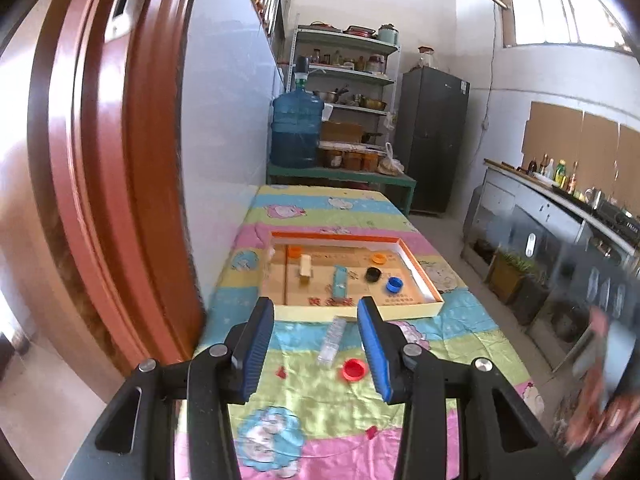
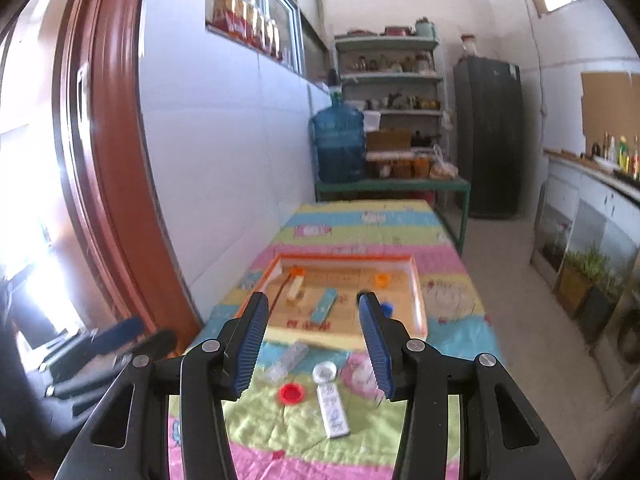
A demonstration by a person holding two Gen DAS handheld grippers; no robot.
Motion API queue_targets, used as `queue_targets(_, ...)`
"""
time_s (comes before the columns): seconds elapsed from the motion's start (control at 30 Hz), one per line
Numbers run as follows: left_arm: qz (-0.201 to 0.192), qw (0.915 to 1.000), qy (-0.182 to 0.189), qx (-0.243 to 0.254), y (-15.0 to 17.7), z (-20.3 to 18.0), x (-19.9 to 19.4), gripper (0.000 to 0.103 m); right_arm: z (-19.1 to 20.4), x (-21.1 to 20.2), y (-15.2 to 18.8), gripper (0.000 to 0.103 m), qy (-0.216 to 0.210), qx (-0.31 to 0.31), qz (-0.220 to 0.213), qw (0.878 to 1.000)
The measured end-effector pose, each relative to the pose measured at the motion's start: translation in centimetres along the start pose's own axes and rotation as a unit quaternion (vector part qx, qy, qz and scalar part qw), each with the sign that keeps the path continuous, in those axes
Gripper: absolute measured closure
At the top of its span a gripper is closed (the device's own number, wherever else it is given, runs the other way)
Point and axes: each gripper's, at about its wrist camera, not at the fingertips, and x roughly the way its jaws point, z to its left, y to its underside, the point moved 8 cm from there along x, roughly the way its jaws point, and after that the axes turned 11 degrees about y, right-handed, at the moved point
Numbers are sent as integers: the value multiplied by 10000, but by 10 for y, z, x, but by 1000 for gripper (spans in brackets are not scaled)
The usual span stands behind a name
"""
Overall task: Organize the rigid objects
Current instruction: 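Raise both open tools away from the box lid and swing back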
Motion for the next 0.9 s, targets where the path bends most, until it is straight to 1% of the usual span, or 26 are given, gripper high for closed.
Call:
queue_targets(0.03, 13, 10000, 5, 37, -6, 1, -3, 60, -3, -3, -10, 54, 28, 13, -69, 10000)
queue_targets(0.1, 27, 9998, -164, 144, -20, 4, -13, 60, -13, -13, -41, 54, 87, 59, -214, 9997)
queue_targets(0.17, -70, 9994, -257, 208, -33, 4, -26, 60, -18, -27, -65, 54, 6, 140, -376, 9992)
queue_targets(0.23, -97, 9991, -309, 273, -41, 2, -34, 60, -20, -45, -87, 54, -314, 383, -458, 9977)
queue_targets(0.3, -169, 9984, -390, 376, -50, -2, -42, 60, -17, -69, -104, 53, -897, 688, -461, 9925)
queue_targets(0.37, -203, 9978, -424, 462, -54, -8, -47, 60, -11, -91, -113, 53, -1280, 770, -492, 9876)
queue_targets(0.4, -205, 9977, -410, 503, -56, -12, -48, 60, -7, -107, -116, 53, -1402, 689, -567, 9861)
queue_targets(0.5, -131, 9979, -209, 604, -59, -24, -48, 60, 1, -140, -115, 52, -1314, 291, -779, 9878)
queue_targets(0.53, -68, 9980, -119, 624, -61, -26, -47, 60, 2, -149, -112, 52, -1371, 260, -786, 9871)
queue_targets(0.63, 166, 9976, 283, 602, -84, -35, -40, 60, 3, -160, -99, 51, -1689, 249, -567, 9837)
queue_targets(0.67, 183, 9974, 350, 598, -92, -37, -40, 60, 3, -159, -93, 51, -1737, 221, -500, 9833)
queue_targets(0.73, 119, 9973, 300, 657, -115, -40, -43, 60, 2, -155, -87, 51, -1730, 61, -428, 9840)
queue_targets(0.83, -33, 9962, 47, 871, -146, -50, -43, 60, 0, -142, -73, 51, -1500, -280, -404, 9875)
queue_targets(0.87, -57, 9957, 47, 918, -154, -56, -40, 60, -3, -137, -68, 51, -1402, -369, -384, 9887)
queue_targets(0.9, -72, 9955, 170, 933, -162, -64, -35, 60, -6, -131, -62, 51, -1305, -415, -376, 9899)
